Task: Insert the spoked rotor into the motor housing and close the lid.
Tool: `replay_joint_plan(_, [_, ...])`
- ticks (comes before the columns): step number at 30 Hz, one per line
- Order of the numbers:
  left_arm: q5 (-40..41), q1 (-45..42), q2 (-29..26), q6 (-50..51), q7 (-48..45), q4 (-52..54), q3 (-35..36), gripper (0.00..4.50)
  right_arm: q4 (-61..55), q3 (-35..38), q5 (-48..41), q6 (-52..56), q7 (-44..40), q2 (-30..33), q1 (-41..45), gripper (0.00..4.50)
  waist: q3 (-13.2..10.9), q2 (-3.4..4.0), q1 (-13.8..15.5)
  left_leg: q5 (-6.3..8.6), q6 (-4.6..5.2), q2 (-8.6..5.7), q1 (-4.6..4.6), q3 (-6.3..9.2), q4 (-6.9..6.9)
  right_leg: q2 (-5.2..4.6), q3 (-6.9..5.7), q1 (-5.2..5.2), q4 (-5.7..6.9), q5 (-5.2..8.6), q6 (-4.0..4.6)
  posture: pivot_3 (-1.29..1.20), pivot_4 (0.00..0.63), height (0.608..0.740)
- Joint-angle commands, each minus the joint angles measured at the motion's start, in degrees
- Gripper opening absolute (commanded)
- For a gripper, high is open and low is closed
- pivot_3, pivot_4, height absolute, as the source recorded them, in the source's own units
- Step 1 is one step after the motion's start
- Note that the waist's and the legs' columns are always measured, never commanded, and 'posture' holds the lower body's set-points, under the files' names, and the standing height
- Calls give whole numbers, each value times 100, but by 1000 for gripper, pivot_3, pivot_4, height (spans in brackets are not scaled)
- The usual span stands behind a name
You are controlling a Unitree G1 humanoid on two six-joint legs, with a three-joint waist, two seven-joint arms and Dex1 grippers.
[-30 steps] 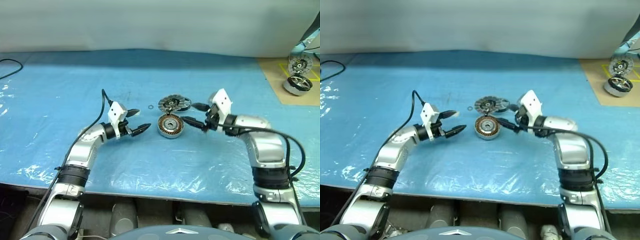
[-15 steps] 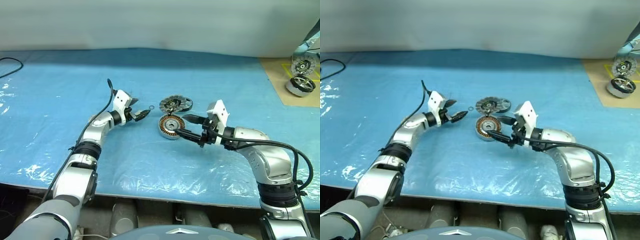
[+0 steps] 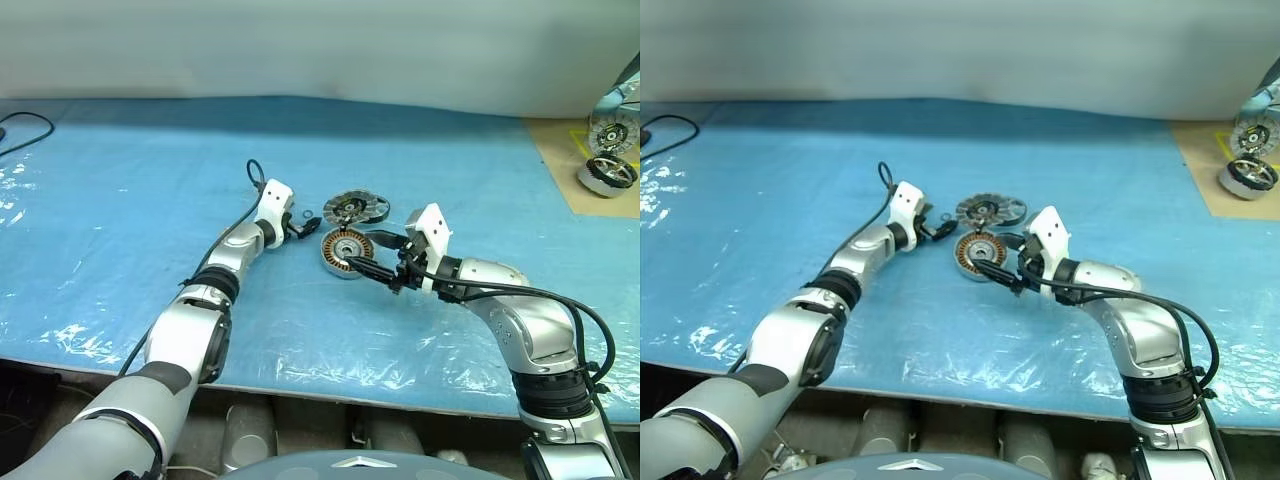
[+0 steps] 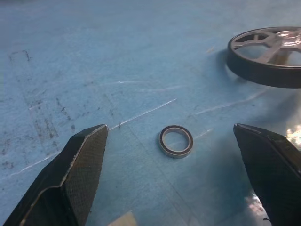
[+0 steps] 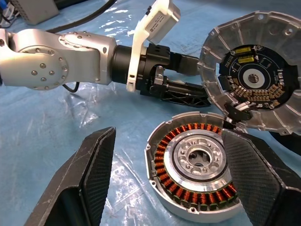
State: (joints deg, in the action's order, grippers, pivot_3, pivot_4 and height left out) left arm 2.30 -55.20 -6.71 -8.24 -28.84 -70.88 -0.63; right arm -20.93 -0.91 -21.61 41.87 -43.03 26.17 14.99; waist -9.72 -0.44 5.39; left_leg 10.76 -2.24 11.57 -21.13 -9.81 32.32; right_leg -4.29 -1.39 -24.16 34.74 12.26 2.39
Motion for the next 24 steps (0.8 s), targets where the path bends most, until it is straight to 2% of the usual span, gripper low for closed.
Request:
replay_joint_plan(1, [-200,-206,-3,69,515,-124,18,4500,-75,-36,16,-147,122,44,-24,3748,0,0,-1,0,0,-1,0,1,0,0,0,0,0,-2,-3,0,150,740])
replay_joint_plan(23, [-316,-111,318,263,328,-208,144,4500,-40,-209,188,-288,423,235,-150,3748,0,0,28,0,1,-10,1,14,3,-5,1,12,-8,-2,-11,0,150,740])
replay_joint_plan(24, [-333,-92,318,265,314,-211,130,4312,-33,-211,193,-288,432,234,-148,3781,0,0,28,0,1,-10,1,14,3,-6,1,13,-9,-2,-11,0,150,740])
